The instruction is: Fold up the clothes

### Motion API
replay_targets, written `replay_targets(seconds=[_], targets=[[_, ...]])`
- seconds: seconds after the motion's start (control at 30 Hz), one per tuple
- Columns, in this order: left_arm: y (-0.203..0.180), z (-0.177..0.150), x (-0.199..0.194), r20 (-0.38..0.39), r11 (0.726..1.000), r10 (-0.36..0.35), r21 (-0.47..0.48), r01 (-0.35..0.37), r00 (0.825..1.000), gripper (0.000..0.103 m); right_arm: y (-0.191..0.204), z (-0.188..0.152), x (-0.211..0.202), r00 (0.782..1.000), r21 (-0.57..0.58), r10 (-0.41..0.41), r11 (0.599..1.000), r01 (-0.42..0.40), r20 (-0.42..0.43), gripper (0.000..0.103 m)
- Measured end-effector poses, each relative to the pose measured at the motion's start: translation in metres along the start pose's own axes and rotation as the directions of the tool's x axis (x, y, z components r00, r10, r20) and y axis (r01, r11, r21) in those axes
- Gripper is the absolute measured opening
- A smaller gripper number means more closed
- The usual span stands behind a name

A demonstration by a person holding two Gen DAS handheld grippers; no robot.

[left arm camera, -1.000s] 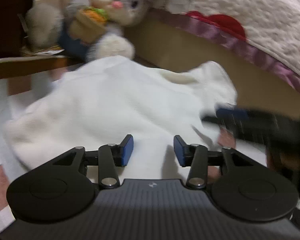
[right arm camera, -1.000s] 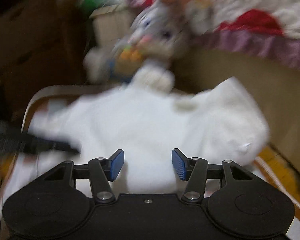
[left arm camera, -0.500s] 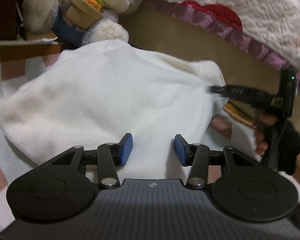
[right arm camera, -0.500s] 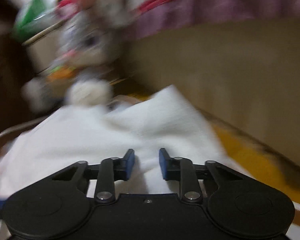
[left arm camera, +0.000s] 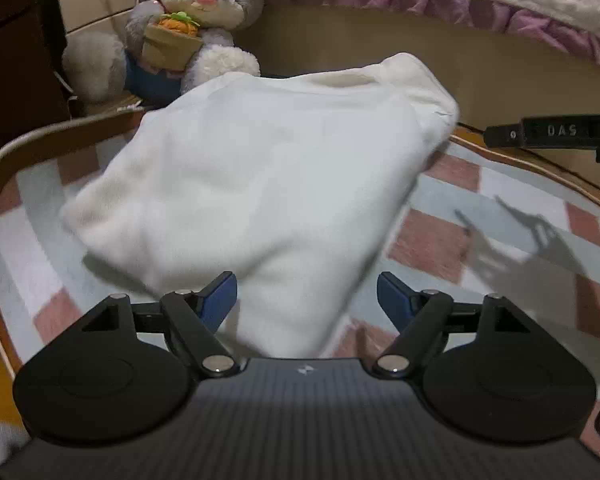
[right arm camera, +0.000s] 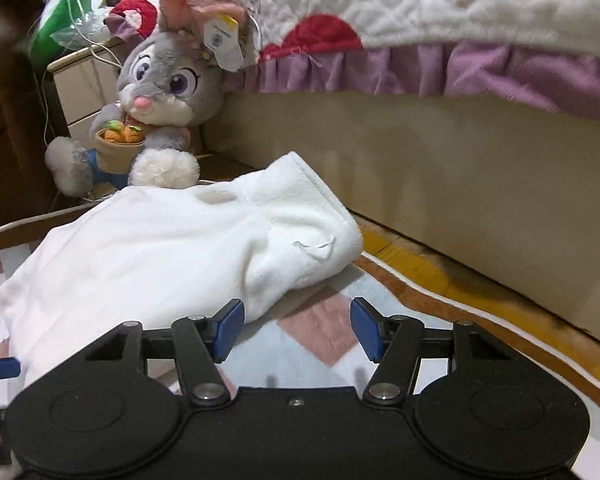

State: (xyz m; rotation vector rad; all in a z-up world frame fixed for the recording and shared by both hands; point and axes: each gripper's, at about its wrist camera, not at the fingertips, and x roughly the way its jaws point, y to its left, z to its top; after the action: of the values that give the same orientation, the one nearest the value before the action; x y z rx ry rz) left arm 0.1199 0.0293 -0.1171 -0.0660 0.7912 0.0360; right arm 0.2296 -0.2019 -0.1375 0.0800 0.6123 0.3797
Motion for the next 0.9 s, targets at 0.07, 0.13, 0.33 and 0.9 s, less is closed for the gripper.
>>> replay_targets(seconds=[0.07,0.13,0.33,0.9], targets=[[-0.001,-0.005,-0.013,-0.018,1.000,0.002,-0.007,-0.002,1.000,0.083,0.005,-0.002,-0.023,1.000,0.022,0.019,1.000,-0.019,0.005,0.065],[0.002,-0.003,-0.030,-0.019,0.999,0.030,-0.039,-0.030,0.999,0.084,0.012,-0.005,-0.043,0.999,0.035,0.034,0.999,-0.034,0.000,0.065],[0.000,-0.004,-0.070,0.007,0.996,-0.030,-0.085,0.031,1.000,0.085,0.045,-0.022,-0.087,0.997,-0.001,0.027,1.000,-0.027,-0.069,0.065],[-0.037,-0.011,-0.130,-0.070,0.998,-0.005,-0.061,0.000,0.998,0.097,0.091,-0.031,-0.166,0.992,-0.089,-0.026,0.996,0.015,-0.123,0.073]])
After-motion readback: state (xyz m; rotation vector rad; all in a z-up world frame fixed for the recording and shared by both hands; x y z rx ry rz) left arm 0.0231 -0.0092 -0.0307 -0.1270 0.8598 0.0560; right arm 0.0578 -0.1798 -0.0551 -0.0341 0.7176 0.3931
